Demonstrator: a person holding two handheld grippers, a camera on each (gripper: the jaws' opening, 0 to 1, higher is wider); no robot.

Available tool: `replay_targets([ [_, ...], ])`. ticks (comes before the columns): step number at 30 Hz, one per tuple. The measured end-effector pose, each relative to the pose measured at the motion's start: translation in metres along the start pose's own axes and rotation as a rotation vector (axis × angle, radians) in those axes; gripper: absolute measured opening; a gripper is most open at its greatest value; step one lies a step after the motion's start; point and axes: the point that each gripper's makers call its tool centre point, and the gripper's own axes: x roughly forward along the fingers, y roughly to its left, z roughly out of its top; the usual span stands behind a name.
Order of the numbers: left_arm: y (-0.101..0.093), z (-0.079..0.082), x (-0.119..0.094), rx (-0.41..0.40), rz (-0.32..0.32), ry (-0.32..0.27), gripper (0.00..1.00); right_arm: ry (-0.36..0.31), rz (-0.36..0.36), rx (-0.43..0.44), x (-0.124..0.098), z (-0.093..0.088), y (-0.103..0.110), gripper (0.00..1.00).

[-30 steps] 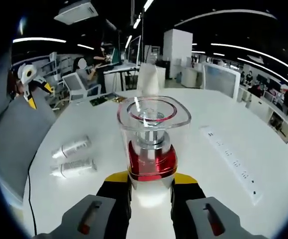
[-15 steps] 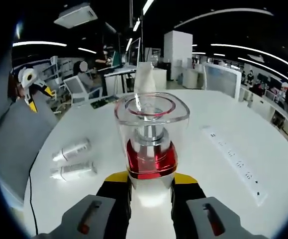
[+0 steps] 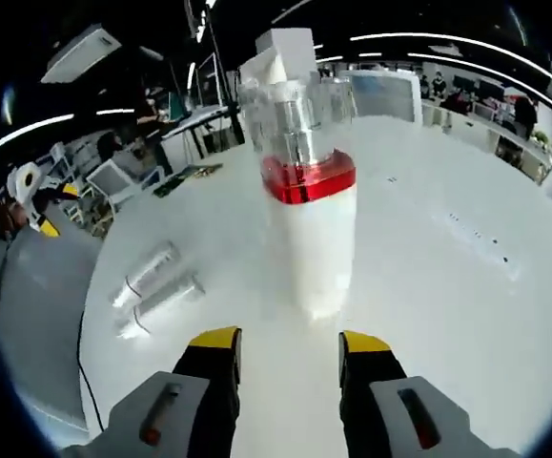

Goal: Arrange the skincare products in the storage area until every visible bottle or jar stands upright without overlapping.

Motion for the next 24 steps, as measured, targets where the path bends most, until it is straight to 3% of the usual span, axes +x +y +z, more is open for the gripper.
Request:
replay_targets([
  [3,0.0,0.001,0.0,0.004,0.0,-0.004,0.46,0.062,0.055,-0.13,-0.005,-0.013,0.032,0.33],
  [4,-0.001,0.001,0.0,0.005,-0.001,-0.004,0.46,0.109,0.077,-0.242,-0.006,-0.018,0.045,0.33],
  [5,-0.001,0.001,0.0,0.005,-0.001,-0.003,0.46,0.137,0.076,-0.299,-0.006,-0.019,0.052,0.34],
  [8,-0.001,0.002,-0.001,0.01,-0.002,-0.008,0.46,0.17,0.099,-0.475,-0.005,-0.008,0.074,0.37],
  [9,-0.002,0.002,-0.001,0.011,-0.003,-0.008,0.46,0.2,0.087,-0.599,-0.003,-0.003,0.078,0.38],
  [11,-0.003,0.001,-0.001,0.013,-0.007,-0.002,0.47,0.231,0.096,-0.716,0.0,0.004,0.09,0.45],
  [13,-0.003,0.0,-0.001,0.022,-0.006,0.001,0.46,0.231,0.164,-0.74,0.01,0.008,0.109,0.59],
  [14,-0.002,0.0,-0.001,0.026,-0.003,-0.001,0.46,0.238,0.172,-0.717,0.015,0.01,0.111,0.7],
  [15,-0.002,0.0,-0.002,0.027,-0.001,0.0,0.46,0.242,0.191,-0.639,0.023,0.011,0.119,0.8],
  [17,-0.002,0.0,-0.002,0.029,0.001,0.001,0.46,0.246,0.16,-0.62,0.036,0.013,0.117,0.99],
  [21,-0.002,-0.001,-0.002,0.042,0.002,0.003,0.45,0.315,0.148,-0.672,0.046,0.01,0.113,0.97],
  [23,-0.001,0.0,-0.002,0.039,0.005,0.0,0.45,0.377,0.168,-0.805,0.046,0.008,0.116,0.95],
  [24,-0.002,0.0,-0.002,0.038,0.004,-0.002,0.45,0.406,0.171,-0.915,0.045,0.011,0.115,0.94],
])
